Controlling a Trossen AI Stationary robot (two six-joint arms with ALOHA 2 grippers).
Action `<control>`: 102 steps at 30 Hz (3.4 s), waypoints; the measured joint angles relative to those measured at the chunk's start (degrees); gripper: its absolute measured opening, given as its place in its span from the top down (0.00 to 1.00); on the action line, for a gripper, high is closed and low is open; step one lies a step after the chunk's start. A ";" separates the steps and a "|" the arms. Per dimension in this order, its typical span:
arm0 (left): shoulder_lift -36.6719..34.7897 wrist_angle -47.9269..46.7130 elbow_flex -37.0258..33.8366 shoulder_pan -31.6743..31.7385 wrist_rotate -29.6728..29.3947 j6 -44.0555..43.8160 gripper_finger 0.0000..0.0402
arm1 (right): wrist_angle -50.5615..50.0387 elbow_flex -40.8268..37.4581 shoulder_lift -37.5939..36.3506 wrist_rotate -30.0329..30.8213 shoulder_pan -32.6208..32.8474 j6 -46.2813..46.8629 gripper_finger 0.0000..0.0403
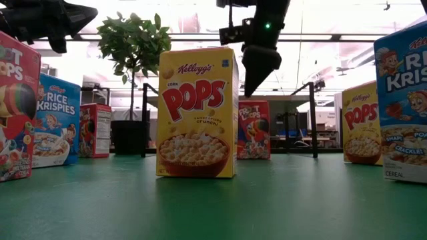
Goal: Stack cereal on shelf
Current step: Put the top right red cereal box on the shelf
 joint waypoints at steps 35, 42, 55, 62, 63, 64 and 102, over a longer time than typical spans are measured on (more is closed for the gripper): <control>0.00 0.00 0.02 0.00 0.00 0.00 1.00 | 6.66 -6.90 0.16 -9.95 -3.72 -1.98 0.42; 0.00 0.00 0.01 -0.02 0.00 0.00 1.00 | 6.90 -6.90 0.16 -10.61 -3.65 -1.24 0.43; 0.00 0.00 0.02 -0.01 0.01 0.00 1.00 | 6.66 -6.78 0.13 -9.96 -3.72 -0.94 0.63; -0.02 0.00 0.00 0.00 0.00 0.00 1.00 | -1.00 0.23 -0.15 -16.09 -3.65 -0.04 0.63; 0.00 0.00 0.00 -0.01 0.00 0.00 1.00 | -2.67 1.99 -0.15 -17.40 -3.65 -0.02 0.63; -0.02 0.03 0.02 -0.02 0.00 0.00 1.00 | -4.59 3.88 -0.15 -18.58 -3.65 0.00 0.62; -0.01 1.53 0.01 0.00 -0.33 3.45 1.00 | -20.87 36.14 5.46 -33.98 -44.96 -38.23 0.64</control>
